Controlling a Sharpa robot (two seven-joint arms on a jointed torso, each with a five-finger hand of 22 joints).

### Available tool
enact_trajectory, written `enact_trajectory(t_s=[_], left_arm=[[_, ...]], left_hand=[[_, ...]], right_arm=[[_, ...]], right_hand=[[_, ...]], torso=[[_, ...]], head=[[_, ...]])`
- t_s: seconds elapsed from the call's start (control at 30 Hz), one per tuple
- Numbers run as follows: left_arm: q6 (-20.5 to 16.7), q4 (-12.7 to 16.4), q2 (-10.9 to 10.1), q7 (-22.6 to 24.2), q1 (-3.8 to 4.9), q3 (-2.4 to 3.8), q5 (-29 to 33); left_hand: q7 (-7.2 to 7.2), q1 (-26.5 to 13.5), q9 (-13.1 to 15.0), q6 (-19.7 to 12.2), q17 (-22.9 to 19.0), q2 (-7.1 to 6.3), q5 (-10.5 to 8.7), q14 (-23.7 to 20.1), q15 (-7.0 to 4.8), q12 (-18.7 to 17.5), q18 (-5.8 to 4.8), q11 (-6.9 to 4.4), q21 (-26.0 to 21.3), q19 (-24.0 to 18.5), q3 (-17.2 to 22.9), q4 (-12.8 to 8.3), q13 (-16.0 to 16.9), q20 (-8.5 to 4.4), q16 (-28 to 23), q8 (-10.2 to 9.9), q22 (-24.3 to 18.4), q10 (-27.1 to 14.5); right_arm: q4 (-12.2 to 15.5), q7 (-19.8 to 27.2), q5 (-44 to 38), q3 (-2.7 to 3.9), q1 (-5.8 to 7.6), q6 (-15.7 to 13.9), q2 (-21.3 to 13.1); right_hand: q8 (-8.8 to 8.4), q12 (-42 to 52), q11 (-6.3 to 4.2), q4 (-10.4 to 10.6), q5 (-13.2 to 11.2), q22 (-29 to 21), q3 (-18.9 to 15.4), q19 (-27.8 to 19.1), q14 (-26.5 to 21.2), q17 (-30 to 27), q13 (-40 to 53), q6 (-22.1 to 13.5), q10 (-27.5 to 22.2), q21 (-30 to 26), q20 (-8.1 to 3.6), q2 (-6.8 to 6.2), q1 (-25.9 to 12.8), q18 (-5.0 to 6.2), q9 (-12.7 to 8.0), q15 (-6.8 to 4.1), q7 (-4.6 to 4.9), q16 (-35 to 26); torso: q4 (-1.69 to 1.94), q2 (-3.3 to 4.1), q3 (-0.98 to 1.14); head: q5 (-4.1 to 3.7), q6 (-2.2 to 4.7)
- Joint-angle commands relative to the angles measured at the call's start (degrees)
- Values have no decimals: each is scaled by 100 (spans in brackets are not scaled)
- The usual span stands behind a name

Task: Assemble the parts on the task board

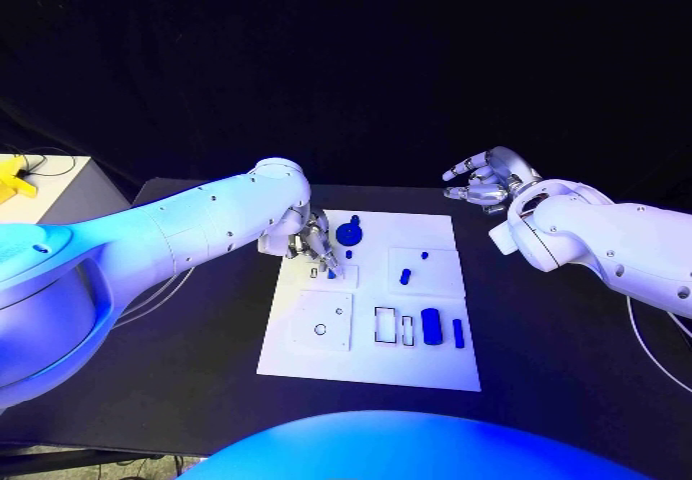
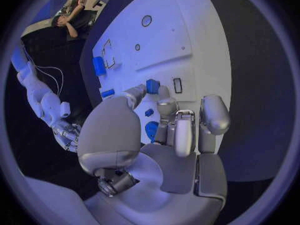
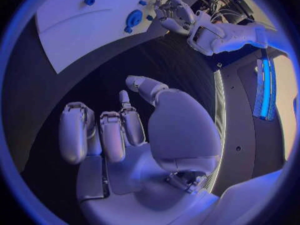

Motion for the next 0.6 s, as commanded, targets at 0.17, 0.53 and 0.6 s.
enact_trajectory(t_s=[0.17, 0.53, 0.6], left_arm=[[-63, 21, -13, -85, -19, -14, -15], [-158, 31, -13, -72, -20, -15, 52], [-175, 31, -13, -70, -20, -15, 74]], left_hand=[[19, 359, -18, -1, 1255, 101, -26, 528, -44, -111, -47, -5, -61, -23, 27, -45, -123, -9, 13, -124, -55, -53], [67, 809, -109, -82, 1226, 269, 1, 517, -14, -188, -38, 31, -97, -61, 422, -204, -218, 17, -5, -357, -95, -121], [75, 834, -118, -91, 1217, 285, 1, 514, -8, -195, -36, 37, -105, -69, 470, -219, -228, 22, -10, -381, -107, -127]], right_arm=[[6, 28, -51, 0, -4, 78, 2], [5, 27, -56, 0, -4, 81, 6], [4, 27, -56, 0, -5, 82, 5]], right_hand=[[32, -28, 4, 38, 26, 901, 1, 219, 447, 941, 451, -38, -24, -27, -20, -39, 33, 64, -5, -17, 7, -15], [32, -28, 4, 38, 26, 901, 1, 219, 447, 941, 451, -38, -24, -27, -20, -39, 33, 64, -5, -17, 7, -15], [32, -28, 4, 38, 26, 901, 1, 219, 447, 941, 451, -38, -24, -27, -20, -39, 33, 64, -5, -17, 7, -15]], torso=[[0, 2, -5], [-2, 2, -4], [-3, 2, -4]], head=[[4, 0], [13, 0], [7, 0]])
